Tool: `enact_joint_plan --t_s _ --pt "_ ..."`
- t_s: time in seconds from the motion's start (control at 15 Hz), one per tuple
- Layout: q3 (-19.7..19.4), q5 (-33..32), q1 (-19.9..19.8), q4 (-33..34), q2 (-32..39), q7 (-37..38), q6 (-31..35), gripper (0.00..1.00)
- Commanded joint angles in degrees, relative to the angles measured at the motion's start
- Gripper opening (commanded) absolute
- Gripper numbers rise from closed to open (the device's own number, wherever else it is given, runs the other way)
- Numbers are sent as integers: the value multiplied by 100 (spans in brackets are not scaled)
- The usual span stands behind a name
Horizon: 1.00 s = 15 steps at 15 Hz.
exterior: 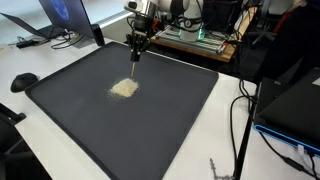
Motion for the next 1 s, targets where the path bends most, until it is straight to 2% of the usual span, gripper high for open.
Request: enact_joint_plan --t_s 0.0,0.33,0.6,0.93 --pt "17 -790 -441 1 126 416 104 3" --pt "-24 -1811 -927 6 174 743 232 3" --pt "-68 -2867 -1385 10 263 1196 627 3" --pt "-218 -3748 -1704 10 214 1507 1069 3"
